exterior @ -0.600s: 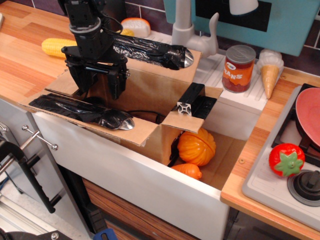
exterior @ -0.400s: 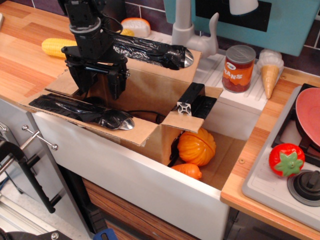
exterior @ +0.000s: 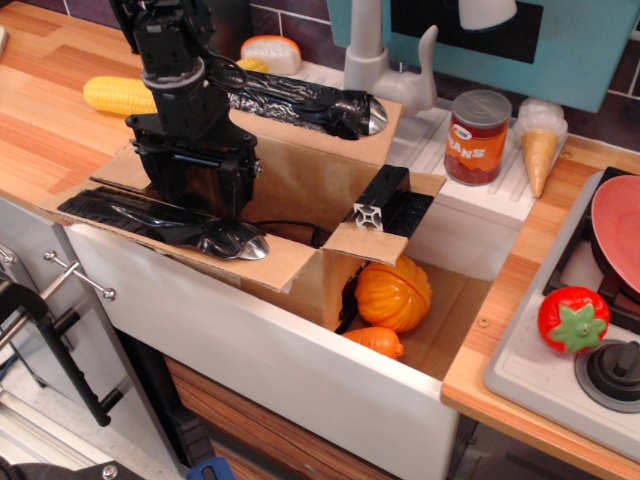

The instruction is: Open small4fbox flaps

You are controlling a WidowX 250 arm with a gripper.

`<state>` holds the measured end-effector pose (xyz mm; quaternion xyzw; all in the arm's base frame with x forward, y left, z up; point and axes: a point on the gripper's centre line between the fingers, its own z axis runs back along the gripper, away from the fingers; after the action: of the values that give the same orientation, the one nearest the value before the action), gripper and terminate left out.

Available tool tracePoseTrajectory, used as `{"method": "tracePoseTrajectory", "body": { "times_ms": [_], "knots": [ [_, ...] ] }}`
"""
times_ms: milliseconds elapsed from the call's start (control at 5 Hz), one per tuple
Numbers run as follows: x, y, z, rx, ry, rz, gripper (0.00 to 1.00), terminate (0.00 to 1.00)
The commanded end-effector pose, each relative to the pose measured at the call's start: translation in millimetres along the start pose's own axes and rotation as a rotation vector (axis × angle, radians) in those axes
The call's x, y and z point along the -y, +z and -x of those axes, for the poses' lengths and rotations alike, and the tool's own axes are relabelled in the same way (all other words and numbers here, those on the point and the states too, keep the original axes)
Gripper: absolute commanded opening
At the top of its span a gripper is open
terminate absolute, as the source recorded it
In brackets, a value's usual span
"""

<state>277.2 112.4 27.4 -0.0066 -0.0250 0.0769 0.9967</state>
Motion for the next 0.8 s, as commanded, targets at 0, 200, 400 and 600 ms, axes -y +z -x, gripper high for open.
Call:
{"method": "tracePoseTrajectory", "body": {
  "times_ms": [0, 200, 400, 600],
  "knots": [
    [-2.1, -4.9, -1.4, 0.045, -0.012, -0.023, 1.00, 0.00],
    [-11.7, -12.4, -2.6, 0.045, -0.018, -0.005, 1.00, 0.00],
    [-14.5, -16.9, -1.8, 0.046, -0.012, -0.008, 1.00, 0.00],
    [-22.4, -16.4, -4.2, 0.025, -0.004, -0.025, 1.00, 0.00]
  ]
}}
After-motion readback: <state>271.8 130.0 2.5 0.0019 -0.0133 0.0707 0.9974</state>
